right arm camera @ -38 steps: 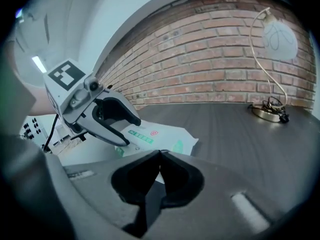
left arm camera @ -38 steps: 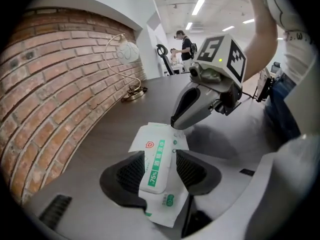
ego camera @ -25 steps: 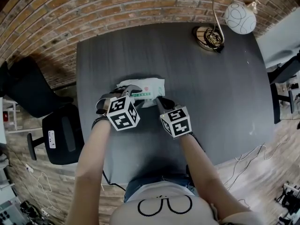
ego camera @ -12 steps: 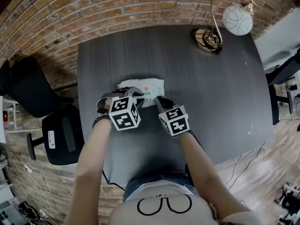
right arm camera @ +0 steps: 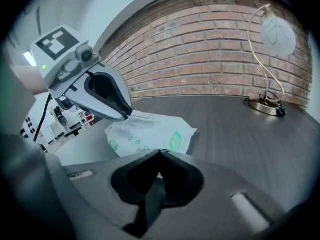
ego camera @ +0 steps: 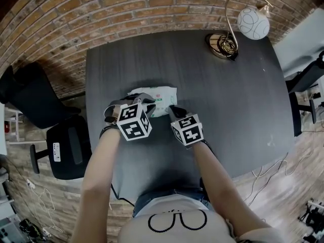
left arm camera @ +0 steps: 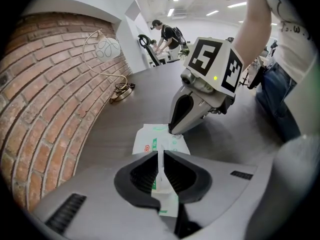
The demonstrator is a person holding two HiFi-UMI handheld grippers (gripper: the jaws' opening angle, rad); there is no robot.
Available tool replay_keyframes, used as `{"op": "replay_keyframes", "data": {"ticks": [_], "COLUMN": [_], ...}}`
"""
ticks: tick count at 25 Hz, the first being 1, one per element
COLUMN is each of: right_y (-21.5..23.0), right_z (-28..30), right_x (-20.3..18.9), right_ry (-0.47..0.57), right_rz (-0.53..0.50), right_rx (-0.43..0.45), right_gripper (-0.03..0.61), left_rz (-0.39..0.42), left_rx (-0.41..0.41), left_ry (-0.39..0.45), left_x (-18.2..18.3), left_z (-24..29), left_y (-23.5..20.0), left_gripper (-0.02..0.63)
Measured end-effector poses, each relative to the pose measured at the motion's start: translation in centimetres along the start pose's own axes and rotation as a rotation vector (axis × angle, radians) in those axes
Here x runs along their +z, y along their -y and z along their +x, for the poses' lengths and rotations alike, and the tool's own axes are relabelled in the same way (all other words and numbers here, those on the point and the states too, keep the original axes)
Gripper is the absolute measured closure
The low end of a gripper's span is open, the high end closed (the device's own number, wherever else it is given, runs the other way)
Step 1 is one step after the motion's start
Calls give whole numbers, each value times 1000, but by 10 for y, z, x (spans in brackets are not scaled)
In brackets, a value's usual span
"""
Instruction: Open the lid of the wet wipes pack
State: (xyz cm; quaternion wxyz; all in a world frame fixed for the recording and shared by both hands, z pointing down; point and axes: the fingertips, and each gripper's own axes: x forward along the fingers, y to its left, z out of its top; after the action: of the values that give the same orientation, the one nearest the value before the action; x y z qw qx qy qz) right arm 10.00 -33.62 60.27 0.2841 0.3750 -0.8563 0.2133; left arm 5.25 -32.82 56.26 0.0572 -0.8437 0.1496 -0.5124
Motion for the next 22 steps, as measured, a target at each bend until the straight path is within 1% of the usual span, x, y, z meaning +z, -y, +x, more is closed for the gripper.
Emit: {"op": "replay_keyframes", "data": {"ticks": [4,9,12,14,16,18,22], "right_y": [0,-1,0,0,-1,-1,0], "right_z": [-1,0,0,0,0,0,0], "right_x": [0,0,0,-1,-1,0,0], "right_ry": [-5,0,3,4,5,6,9], "right_rz": [4,8,15,18,19,18,16], "right_rx": [2,-2,1,3,4,4,6], "right_gripper": [577,578,577,577,577,577,577], "left_rz": [-16,-37,-59,-65,-67,-72,-91], "left_rx": [23,96,125,139,155,182,228], "left_ry": [10,22,34,36,36,40,43], "left_x": [3,2,3,3,2,2,0], "left_z": [-4,-10,-11,-10,-10,-10,-8], "left_y": [-6,-23,-30,-34,-38,-44,-56], "left_gripper": [578,578,577,561,522,501,499]}}
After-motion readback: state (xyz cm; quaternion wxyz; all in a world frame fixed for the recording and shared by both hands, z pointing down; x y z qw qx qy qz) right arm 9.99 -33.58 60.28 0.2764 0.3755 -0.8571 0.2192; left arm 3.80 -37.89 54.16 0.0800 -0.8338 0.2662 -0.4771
